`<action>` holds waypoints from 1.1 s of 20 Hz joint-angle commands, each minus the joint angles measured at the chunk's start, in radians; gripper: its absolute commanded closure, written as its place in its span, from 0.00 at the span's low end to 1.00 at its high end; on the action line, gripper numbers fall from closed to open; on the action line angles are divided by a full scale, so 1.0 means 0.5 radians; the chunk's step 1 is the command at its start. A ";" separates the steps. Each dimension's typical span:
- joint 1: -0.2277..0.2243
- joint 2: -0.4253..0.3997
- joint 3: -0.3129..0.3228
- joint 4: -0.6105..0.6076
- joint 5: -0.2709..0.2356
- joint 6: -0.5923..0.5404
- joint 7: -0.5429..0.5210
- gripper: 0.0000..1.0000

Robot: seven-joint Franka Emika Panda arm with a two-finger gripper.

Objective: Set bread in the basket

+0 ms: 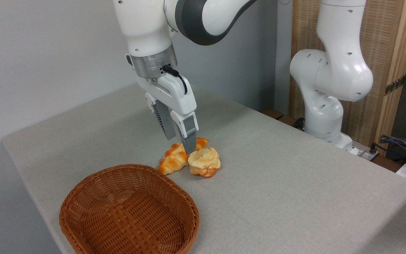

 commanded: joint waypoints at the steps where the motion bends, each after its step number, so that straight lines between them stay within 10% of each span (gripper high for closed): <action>1: -0.012 -0.040 0.010 -0.044 -0.025 -0.044 0.106 0.00; 22: -0.042 0.000 0.019 -0.203 0.000 -0.053 1.174 0.00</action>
